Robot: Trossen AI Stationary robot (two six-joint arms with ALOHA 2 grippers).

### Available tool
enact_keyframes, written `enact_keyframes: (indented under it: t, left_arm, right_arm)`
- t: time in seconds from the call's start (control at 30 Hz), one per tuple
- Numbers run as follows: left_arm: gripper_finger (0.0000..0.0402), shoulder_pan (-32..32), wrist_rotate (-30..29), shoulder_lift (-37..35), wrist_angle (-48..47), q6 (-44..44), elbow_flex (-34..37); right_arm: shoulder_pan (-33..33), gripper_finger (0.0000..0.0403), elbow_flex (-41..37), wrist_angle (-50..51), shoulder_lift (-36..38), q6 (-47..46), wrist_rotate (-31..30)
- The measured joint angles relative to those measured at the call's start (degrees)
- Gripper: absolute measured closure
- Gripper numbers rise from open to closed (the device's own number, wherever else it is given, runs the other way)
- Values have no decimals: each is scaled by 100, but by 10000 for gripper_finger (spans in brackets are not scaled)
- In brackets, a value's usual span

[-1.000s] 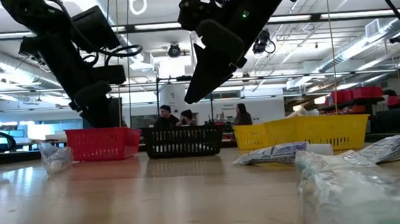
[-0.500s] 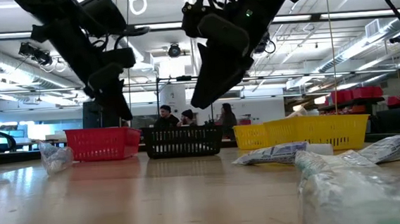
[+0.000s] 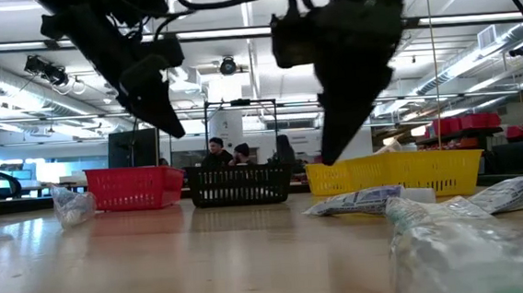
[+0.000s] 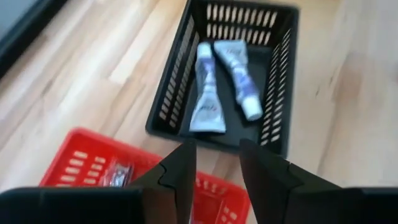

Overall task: Pick & Place Travel size toiletries
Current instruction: Put the white toothpaste into the black bin

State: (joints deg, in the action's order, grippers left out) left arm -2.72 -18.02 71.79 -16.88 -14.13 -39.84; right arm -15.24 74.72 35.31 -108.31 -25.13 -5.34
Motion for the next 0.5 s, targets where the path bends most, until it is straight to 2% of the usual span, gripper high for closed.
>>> enact_keyframes:
  t: [0.3, 0.5]
  left_arm:
    - [278, 360, -232, 0, 23, 4, -381]
    - [278, 474, -236, 0, 79, 2, -432]
  right_arm:
    - [-758, 165, -2, 57, 0, -442, -37]
    - [-976, 141, -121, 22, 0, -860, -509]
